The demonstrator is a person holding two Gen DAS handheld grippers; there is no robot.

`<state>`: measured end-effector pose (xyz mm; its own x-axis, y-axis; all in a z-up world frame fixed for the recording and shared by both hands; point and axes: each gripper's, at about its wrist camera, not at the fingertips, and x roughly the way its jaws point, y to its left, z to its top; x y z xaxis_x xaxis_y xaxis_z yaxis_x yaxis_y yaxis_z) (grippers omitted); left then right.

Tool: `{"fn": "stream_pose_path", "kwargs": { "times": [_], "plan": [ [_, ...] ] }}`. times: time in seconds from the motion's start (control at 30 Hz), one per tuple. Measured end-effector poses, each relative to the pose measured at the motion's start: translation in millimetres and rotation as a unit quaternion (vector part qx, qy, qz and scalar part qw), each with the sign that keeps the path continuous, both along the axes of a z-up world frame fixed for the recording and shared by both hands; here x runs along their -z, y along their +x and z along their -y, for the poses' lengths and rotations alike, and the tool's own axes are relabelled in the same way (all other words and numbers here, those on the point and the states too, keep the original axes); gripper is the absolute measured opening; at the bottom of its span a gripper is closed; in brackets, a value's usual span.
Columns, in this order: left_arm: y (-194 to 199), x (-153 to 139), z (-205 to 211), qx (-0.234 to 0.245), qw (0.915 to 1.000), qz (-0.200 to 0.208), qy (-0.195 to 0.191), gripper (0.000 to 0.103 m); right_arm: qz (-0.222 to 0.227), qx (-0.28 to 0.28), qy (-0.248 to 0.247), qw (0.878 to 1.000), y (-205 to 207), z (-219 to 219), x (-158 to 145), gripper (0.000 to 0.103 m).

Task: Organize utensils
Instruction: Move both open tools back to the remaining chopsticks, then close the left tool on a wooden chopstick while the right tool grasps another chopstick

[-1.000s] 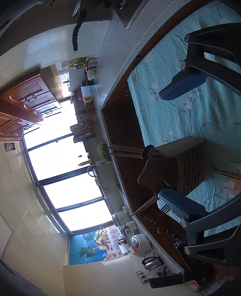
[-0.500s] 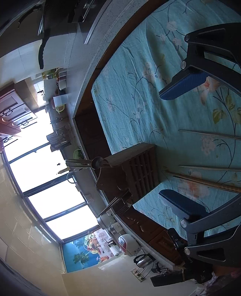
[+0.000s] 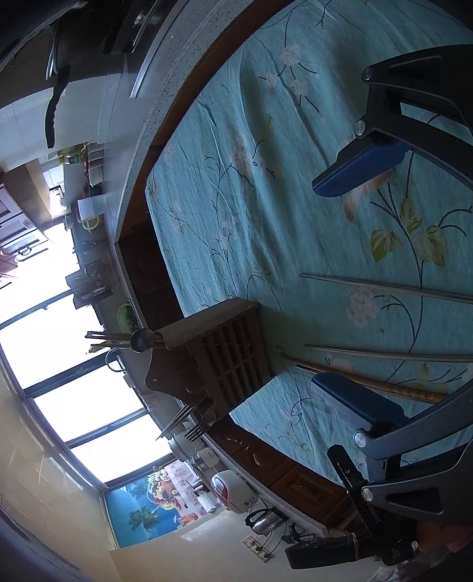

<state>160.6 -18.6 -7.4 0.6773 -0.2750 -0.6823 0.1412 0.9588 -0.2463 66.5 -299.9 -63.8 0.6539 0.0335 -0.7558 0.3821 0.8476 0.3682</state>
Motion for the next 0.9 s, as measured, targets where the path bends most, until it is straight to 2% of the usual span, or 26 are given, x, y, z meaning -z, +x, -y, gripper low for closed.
{"fn": "stream_pose_path", "kwargs": {
  "times": [0.17,0.33,0.37,0.43,0.57,0.63,0.77,0.83,0.9],
  "plan": [
    [10,4,9,0.010,0.9999,-0.011,0.005,0.082,-0.017,-0.012,-0.004,1.000,7,-3,7,0.096],
    [27,11,21,0.021,0.9994,-0.025,0.007,0.080,-0.046,-0.024,-0.003,0.999,18,-4,21,0.071],
    [30,12,23,0.023,0.9993,-0.027,0.006,0.077,-0.053,-0.026,-0.001,0.998,20,-4,24,0.069],
    [40,14,28,0.030,0.9990,-0.034,0.004,0.072,-0.064,-0.032,0.000,0.997,25,-5,30,0.057],
    [62,19,39,0.046,0.9978,-0.048,0.006,0.057,-0.087,-0.046,0.005,0.995,40,-8,44,0.047],
    [74,20,46,0.056,0.9972,-0.050,0.006,0.056,-0.098,-0.049,0.003,0.994,46,-8,50,0.039],
    [103,25,64,0.075,0.9951,-0.061,0.021,0.052,-0.121,-0.056,0.002,0.991,56,-10,63,0.035],
    [119,31,73,0.077,0.9938,-0.072,0.035,0.045,-0.127,-0.057,0.000,0.990,59,-9,67,0.031],
    [135,36,81,0.081,0.9926,-0.078,0.046,0.034,-0.130,-0.059,-0.006,0.990,61,-8,66,0.029]
  ]
}}
